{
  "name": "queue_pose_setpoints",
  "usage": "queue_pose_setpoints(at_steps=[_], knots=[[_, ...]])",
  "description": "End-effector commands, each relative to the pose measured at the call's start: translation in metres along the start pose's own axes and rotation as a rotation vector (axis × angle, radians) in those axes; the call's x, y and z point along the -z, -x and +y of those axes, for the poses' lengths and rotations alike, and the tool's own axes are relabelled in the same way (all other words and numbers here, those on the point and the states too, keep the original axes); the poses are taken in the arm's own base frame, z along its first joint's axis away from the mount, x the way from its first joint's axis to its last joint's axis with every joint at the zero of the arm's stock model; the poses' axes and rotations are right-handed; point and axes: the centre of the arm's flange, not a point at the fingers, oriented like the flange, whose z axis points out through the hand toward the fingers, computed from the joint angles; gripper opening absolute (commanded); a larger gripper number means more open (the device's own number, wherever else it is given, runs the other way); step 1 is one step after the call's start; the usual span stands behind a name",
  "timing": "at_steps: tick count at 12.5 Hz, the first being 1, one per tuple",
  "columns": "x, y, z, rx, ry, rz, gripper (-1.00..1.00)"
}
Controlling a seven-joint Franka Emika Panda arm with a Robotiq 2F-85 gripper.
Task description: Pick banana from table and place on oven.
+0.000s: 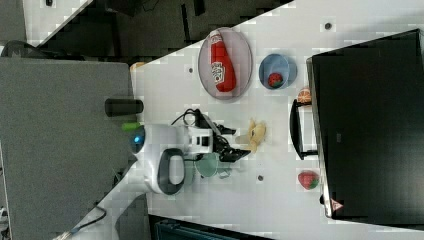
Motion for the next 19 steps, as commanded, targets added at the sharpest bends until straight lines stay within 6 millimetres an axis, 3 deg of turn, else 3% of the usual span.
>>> queue_pose_setpoints(at_steps=[1,3,6,9,12,13,15,19], knots=[[-0.014,0.009,-0.004,0.016,-0.018,0.018,1.00],[-0.030,0.012,-0.003,0.018,-0.021,0.018,1.00],[-0.038,0.011,-0.005,0.020,-0.046,0.037,0.18],[-0.042,0.012,-0.005,0.021,-0.040,0.031,-0.50],[-0.037,0.011,-0.007,0.022,-0.048,0.038,-0.58],[-0.024,0.010,-0.010,0.024,-0.066,0.053,-0.58],[0.026,0.008,-0.014,0.026,-0.115,0.099,-0.58],[0.176,0.016,0.001,0.019,-0.115,0.118,-0.58]])
